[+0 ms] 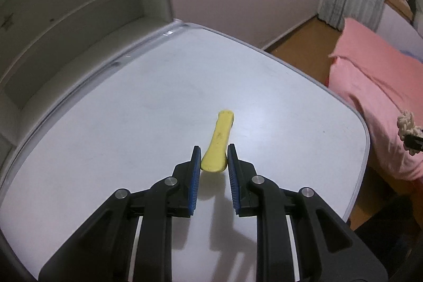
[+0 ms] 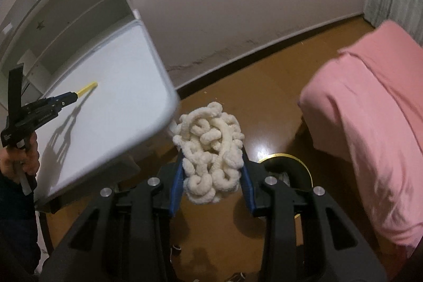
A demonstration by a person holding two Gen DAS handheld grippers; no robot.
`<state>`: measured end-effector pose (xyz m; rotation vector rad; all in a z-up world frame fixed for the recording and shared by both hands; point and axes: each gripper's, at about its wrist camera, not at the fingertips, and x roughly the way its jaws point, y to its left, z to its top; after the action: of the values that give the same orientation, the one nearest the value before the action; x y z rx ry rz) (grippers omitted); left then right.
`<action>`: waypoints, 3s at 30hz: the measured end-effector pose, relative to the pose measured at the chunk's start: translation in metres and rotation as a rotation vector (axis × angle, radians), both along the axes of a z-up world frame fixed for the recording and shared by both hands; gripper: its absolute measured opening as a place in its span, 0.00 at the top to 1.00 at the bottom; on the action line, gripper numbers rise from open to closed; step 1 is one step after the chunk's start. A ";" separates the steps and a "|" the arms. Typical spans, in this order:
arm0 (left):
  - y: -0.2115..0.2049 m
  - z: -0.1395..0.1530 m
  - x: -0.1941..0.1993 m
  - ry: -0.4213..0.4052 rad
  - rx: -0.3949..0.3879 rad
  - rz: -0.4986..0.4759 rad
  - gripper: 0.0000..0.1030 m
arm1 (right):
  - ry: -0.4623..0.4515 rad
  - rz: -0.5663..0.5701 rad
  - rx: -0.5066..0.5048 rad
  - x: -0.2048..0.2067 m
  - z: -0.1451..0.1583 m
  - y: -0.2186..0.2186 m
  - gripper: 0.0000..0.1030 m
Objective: Collect trash
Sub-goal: 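Carry the rope toy and yellow spoon over the black bin and open both tools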
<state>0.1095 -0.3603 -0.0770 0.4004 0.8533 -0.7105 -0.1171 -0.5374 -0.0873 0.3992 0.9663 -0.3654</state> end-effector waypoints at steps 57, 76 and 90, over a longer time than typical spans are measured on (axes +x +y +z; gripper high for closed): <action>-0.249 -0.130 -0.194 0.244 0.091 -0.498 0.89 | 0.195 -0.329 0.221 -0.097 -0.198 -0.139 0.49; -0.281 -0.163 -0.209 0.259 0.143 -0.558 0.88 | 0.134 -0.377 0.210 -0.114 -0.181 -0.151 0.35; -0.310 -0.165 -0.223 0.216 0.118 -0.589 0.29 | 0.096 -0.464 0.201 -0.145 -0.168 -0.167 0.30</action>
<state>-0.1132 -0.6701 -0.2423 0.7037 0.9929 -1.2672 -0.2625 -0.7046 -0.2556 0.8001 1.0039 -0.7150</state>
